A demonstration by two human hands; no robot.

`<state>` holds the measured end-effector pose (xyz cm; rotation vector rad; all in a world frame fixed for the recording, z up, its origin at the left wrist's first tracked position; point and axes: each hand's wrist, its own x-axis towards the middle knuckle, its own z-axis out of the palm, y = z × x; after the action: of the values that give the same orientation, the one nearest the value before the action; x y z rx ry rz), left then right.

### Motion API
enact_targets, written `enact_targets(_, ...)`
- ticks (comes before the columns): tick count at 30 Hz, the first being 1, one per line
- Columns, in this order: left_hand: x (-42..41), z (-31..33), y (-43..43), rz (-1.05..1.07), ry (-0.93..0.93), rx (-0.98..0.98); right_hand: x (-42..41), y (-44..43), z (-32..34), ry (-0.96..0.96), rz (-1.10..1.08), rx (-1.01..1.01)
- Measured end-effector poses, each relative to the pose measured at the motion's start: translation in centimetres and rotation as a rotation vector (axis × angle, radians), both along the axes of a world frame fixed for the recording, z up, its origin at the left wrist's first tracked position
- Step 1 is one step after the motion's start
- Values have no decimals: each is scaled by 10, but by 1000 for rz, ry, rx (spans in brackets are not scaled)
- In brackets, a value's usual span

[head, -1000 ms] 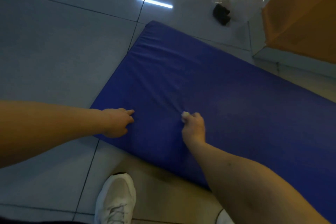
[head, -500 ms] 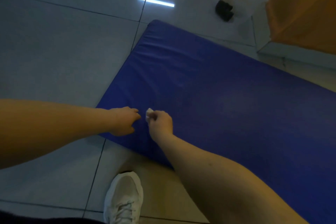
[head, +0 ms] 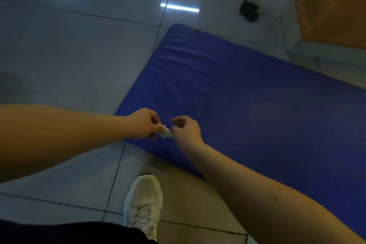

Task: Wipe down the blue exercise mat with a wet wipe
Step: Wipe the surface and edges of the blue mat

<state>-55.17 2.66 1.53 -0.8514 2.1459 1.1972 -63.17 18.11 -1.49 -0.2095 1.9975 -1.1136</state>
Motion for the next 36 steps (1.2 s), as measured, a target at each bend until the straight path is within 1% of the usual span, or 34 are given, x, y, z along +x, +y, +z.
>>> enact_targets(2,5,4,9,85,24,0,9,3,11,-50,73,-106)
enact_targets(4,9,10,16,133,68,-20,19,6,17,-14,159,-161)
enact_targets(6,14,18,21,189,106,-9,23,8,20,47,178,-152)
enact_targets(9,19,26,32,237,141,46,24,12,22,89,142,-155)
enact_targets(13,36,35,45,284,136,113,18,19,22,133,173,-103)
enact_targets(17,58,44,49,193,111,47,3,32,37,146,149,-48)
enact_targets(19,61,46,51,114,74,20,-13,37,46,165,124,-7)
enact_targets(21,60,49,53,21,44,-3,-30,38,50,244,116,31)
enact_targets(23,55,58,55,-71,21,-21,-42,38,63,364,149,91)
enact_targets(26,46,69,56,-213,18,-111,-61,33,92,510,230,140)
enact_targets(28,43,74,54,-271,34,-156,-74,26,112,587,294,161)
enact_targets(31,42,80,47,-300,54,-201,-90,10,139,690,492,238)
enact_targets(34,47,83,34,-366,24,-296,-102,-2,143,757,667,303)
enact_targets(36,49,84,26,-499,-54,-399,-107,-1,127,768,720,316)
